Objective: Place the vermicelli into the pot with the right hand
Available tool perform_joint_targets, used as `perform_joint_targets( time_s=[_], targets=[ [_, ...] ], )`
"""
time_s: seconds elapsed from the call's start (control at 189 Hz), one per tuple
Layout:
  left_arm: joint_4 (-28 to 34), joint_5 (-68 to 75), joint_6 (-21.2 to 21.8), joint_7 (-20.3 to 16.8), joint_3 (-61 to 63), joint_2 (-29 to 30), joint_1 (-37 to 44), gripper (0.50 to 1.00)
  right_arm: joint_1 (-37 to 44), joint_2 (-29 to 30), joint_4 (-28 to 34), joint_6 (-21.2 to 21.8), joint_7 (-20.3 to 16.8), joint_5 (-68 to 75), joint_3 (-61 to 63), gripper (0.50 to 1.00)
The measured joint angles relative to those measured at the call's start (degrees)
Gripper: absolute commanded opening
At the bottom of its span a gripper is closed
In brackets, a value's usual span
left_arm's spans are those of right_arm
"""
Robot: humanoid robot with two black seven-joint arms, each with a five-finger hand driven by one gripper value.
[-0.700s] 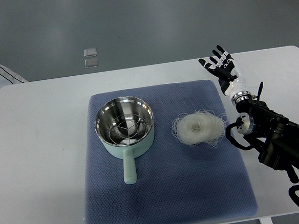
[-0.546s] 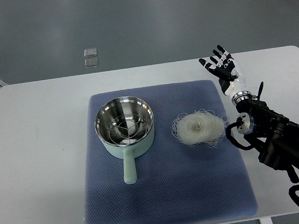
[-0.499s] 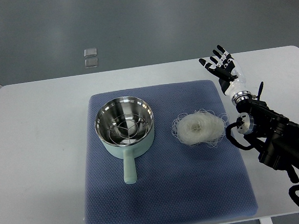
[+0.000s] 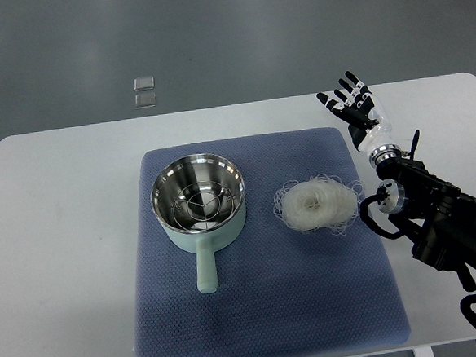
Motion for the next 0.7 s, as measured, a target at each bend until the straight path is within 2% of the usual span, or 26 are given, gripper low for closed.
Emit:
perform_joint_targets(
  time_s=[0.7],
  targets=[
    [0.0, 0.0, 0.0, 0.0, 0.0, 0.0, -0.2, 1.000, 0.7, -0.2, 0.1, -0.1, 0.0, 0.0, -0.1, 0.928]
  ],
)
